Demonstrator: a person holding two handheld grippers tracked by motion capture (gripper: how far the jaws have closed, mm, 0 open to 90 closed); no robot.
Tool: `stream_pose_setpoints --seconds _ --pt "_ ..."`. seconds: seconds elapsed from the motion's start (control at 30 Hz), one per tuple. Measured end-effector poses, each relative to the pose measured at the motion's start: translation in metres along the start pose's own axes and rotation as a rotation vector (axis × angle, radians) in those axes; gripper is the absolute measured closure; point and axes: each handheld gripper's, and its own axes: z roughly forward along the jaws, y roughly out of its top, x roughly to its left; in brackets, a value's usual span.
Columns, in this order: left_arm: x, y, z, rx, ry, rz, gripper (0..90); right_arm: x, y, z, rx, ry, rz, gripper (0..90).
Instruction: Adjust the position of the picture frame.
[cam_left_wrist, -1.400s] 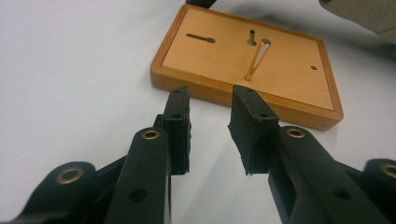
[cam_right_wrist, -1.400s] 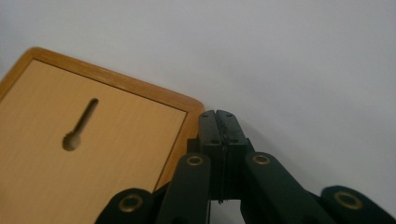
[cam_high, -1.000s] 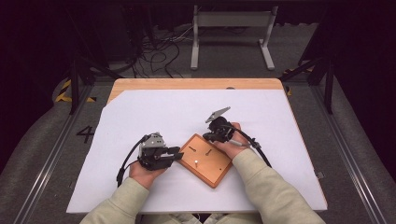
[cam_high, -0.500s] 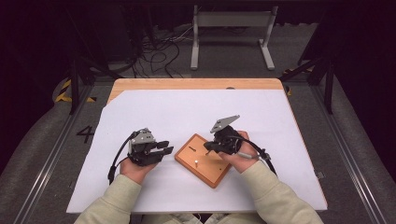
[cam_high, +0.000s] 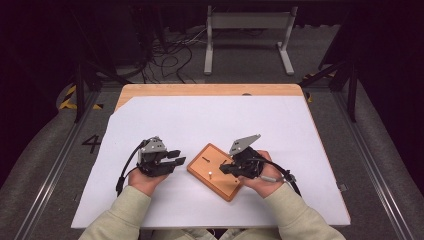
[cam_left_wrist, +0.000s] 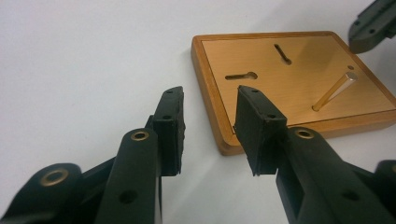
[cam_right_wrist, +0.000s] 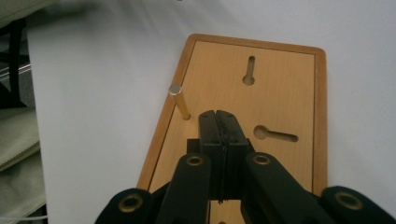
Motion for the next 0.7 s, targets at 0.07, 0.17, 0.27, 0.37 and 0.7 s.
stream_pose_setpoints --seconds 0.07,0.17,0.27,0.37,0.7 --pt "0.001 0.0 0.001 0.004 -0.003 -0.011 61.8 0.002 -0.001 -0.001 0.003 0.0 -0.01 90.0" --pt "0.002 0.0 0.002 0.006 -0.005 -0.012 61.5 0.005 -0.004 -0.001 0.007 0.007 -0.018 90.0" --pt "0.002 0.0 0.003 0.014 -0.009 -0.022 60.5 0.013 -0.007 0.001 0.015 0.022 -0.031 90.0" --pt "0.002 0.0 0.005 0.024 -0.005 -0.026 57.5 0.02 -0.014 0.005 0.017 0.033 -0.048 90.0" --pt "0.003 0.0 0.006 0.026 0.0 -0.031 56.3 0.04 -0.021 0.01 0.04 0.08 -0.078 90.0"
